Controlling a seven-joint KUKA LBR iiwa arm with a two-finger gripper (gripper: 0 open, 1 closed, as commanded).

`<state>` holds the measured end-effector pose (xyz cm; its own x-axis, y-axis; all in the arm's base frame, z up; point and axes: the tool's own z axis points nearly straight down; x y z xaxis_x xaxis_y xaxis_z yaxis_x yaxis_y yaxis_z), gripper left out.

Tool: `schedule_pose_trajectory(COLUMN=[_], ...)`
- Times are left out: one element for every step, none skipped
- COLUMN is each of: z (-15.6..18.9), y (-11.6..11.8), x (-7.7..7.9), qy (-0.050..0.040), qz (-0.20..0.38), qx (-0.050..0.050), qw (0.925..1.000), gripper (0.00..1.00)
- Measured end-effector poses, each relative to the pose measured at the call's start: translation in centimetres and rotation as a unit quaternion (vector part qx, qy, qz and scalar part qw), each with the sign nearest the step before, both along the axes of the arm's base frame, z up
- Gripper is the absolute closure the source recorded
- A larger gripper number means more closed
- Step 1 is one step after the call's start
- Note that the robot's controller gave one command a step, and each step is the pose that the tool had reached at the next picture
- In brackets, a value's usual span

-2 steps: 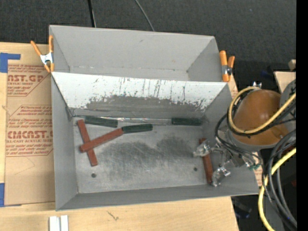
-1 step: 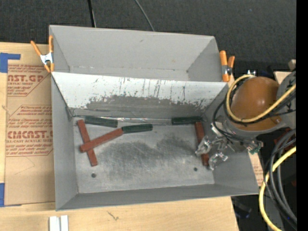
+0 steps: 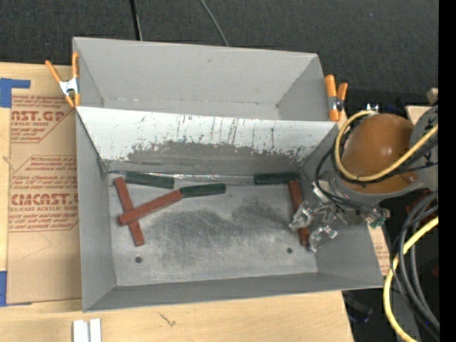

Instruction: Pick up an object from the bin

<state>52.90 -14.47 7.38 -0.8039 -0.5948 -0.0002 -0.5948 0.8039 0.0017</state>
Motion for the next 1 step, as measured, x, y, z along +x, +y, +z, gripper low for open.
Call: schedule_pose_trajectory(z=[20.43], y=[1.38], x=[3.63], qy=[-0.0006], qz=[0.106], qx=[0.001], qw=[0.9944], gripper=[1.0])
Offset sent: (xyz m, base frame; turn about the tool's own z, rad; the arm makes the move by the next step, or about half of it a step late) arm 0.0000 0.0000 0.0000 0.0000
